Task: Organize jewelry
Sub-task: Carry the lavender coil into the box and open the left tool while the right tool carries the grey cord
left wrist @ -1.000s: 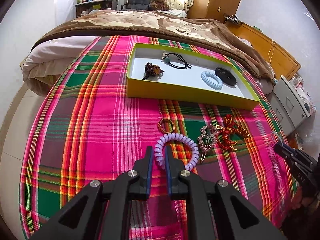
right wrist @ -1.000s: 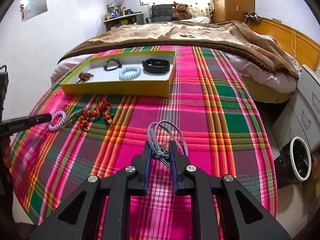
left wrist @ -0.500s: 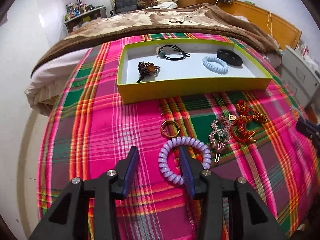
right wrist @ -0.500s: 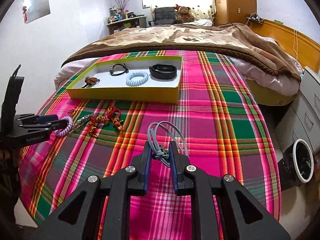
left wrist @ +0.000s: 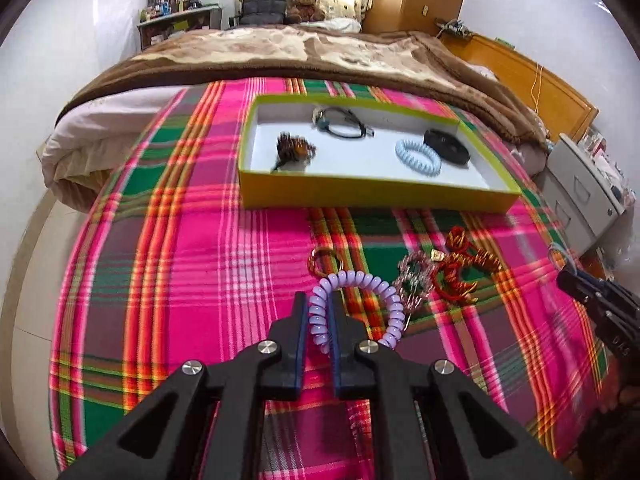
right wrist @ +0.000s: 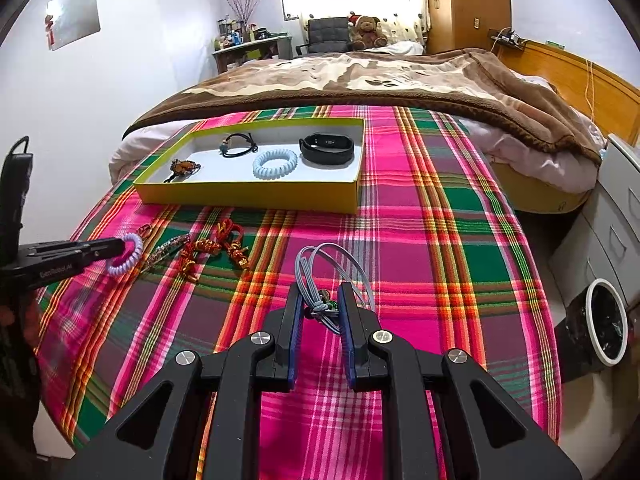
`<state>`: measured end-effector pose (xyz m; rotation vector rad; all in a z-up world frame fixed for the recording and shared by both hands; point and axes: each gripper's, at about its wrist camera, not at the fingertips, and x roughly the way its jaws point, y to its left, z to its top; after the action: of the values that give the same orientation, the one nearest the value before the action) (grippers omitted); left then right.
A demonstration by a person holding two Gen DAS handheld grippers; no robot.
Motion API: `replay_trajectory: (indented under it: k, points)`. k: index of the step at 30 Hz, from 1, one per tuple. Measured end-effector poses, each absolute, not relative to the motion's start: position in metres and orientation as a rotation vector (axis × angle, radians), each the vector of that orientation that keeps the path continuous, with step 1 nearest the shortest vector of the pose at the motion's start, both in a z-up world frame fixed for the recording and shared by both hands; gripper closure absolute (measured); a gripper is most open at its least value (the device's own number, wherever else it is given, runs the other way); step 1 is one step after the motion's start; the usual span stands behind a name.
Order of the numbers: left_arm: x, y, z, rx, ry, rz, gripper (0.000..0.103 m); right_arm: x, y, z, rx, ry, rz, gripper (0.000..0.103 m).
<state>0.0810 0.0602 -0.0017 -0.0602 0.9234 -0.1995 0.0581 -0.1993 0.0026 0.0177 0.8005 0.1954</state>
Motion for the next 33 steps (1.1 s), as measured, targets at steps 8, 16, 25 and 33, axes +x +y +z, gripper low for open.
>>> replay_trajectory:
  k: [8, 16, 25, 33]
  points:
    - [0.082, 0.064, 0.021, -0.093, 0.873, -0.211, 0.093, 0.062, -0.193, 0.015, 0.013, 0.770, 0.210, 0.086]
    - [0.102, 0.059, 0.040, -0.124, 0.828, -0.229, 0.093, 0.079, -0.183, 0.033, 0.001, 0.731, 0.231, 0.086]
    - [0.138, 0.050, 0.051, -0.132, 0.813, -0.247, 0.093, 0.119, -0.171, 0.041, -0.050, 0.720, 0.235, 0.086]
    - [0.178, 0.039, 0.045, -0.131, 0.840, -0.262, 0.093, 0.167, -0.172, 0.026, -0.052, 0.771, 0.222, 0.086]
